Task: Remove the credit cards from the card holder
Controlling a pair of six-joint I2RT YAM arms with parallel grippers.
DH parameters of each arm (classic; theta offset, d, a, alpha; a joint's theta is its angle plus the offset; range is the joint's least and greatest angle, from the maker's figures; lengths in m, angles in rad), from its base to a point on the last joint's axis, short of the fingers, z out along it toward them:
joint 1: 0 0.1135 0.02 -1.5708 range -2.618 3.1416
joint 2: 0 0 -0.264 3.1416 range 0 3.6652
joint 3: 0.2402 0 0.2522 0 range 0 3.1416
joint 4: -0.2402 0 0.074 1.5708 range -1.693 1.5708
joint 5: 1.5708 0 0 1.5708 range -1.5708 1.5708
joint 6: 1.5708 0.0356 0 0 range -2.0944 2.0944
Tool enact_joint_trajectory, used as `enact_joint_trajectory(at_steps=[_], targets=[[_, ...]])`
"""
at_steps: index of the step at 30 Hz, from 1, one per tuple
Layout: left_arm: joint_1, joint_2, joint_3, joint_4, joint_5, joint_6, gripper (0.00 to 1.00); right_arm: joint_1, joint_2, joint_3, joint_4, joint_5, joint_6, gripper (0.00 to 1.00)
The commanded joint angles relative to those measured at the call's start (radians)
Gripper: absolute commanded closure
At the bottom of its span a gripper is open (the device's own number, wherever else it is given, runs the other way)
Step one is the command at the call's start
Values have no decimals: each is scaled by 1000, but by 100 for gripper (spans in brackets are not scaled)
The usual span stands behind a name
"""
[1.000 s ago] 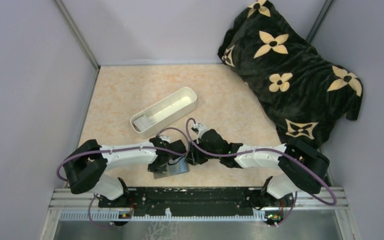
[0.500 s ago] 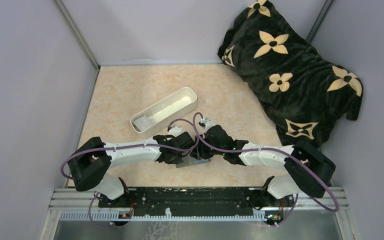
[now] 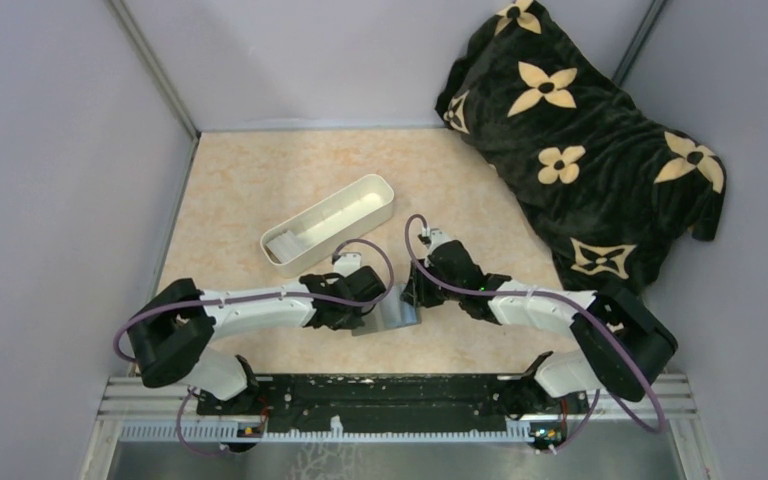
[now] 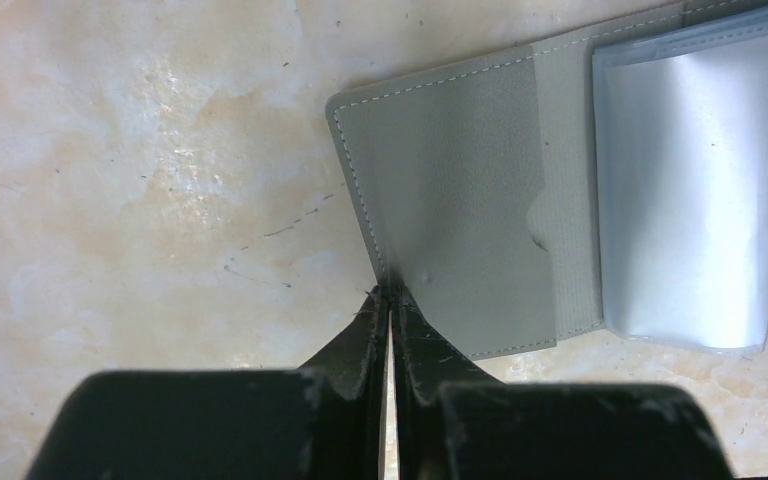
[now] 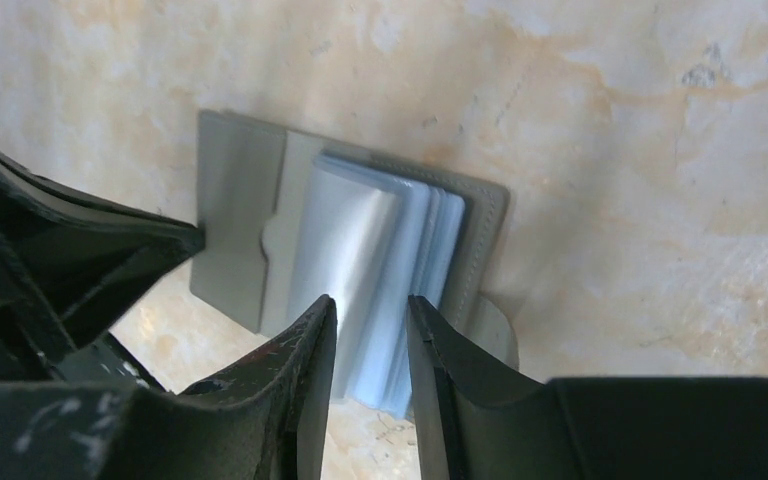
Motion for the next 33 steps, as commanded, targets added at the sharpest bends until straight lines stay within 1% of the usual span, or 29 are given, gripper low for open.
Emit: enact_joint_trajectory(at_steps=[1,5,8,10,20,26,33], targets=[[-5,20,-47,62,71,-12,93,-5,30,-13,76,-20,0,68],[-5,18,-52,63,71,-13,93,-5,46,-24,92,-20,2,67],[-5,19,-52,62,74,-13,93,-5,61,-33,104,-25,0,63],[-5,20,-52,64,73,-14,92,-5,72,-39,118,-35,4,62],[-5,23,-63,70,75,-16,92,-4,110,-60,248,-150,54,62],[-5,36,-64,82,79,-14,92,4,100,-46,260,-181,60,62],[-5,34,-70,86,79,-10,92,61,118,-6,254,-172,60,62]])
